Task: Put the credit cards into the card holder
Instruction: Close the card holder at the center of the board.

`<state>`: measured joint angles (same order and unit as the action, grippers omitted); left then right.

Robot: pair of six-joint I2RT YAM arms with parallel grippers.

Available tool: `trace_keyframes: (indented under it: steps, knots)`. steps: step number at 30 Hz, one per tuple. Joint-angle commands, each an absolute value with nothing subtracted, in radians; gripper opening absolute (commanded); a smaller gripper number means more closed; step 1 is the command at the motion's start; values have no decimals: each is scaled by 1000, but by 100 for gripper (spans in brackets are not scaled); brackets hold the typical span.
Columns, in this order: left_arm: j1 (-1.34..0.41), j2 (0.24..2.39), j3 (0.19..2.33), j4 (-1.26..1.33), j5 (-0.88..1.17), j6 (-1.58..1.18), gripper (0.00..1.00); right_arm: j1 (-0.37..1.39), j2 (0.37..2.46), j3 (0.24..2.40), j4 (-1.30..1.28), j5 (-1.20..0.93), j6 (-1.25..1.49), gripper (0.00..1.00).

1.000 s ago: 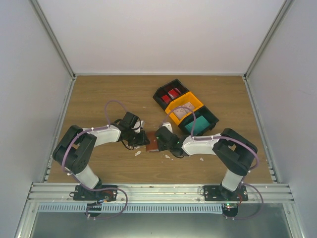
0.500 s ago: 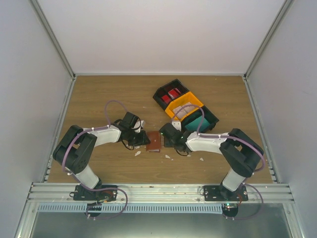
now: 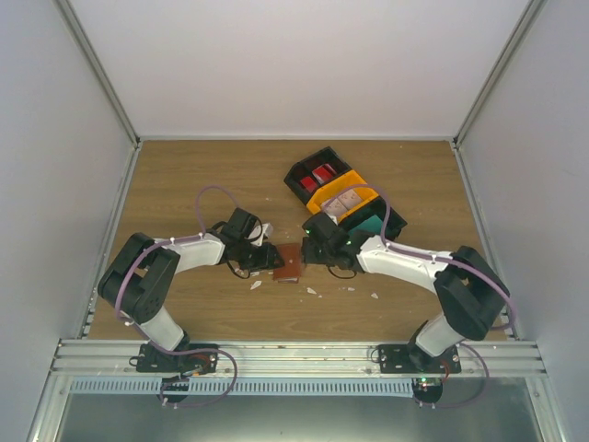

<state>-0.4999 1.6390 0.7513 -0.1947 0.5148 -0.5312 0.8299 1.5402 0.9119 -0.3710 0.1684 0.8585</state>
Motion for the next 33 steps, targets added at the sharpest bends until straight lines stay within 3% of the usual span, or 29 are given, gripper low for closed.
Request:
trace_keyframes:
  steps: [1,8,17,24,30,33]
  knots:
    - [-510,1652,717,-227,510,-514,41,825,1615,983,-379,73,856,56]
    - [-509,1661,713,-241,498,-512,41,830,1746,1102,-492,92,914,56]
    - [-511,1660,706,-235,490,-519,45,836,1756,1128,-593,112,951,50]
    - [-511,1647,710,-236,478,-520,47,836,1735,1108,-589,86,975,30]
    - [-510,1645,706,-235,486,-511,46,836,1706,1103,-583,100,979,27]
    - [-510,1640,700,-233,486,-510,46,836,1710,1104,-580,93,973,19]
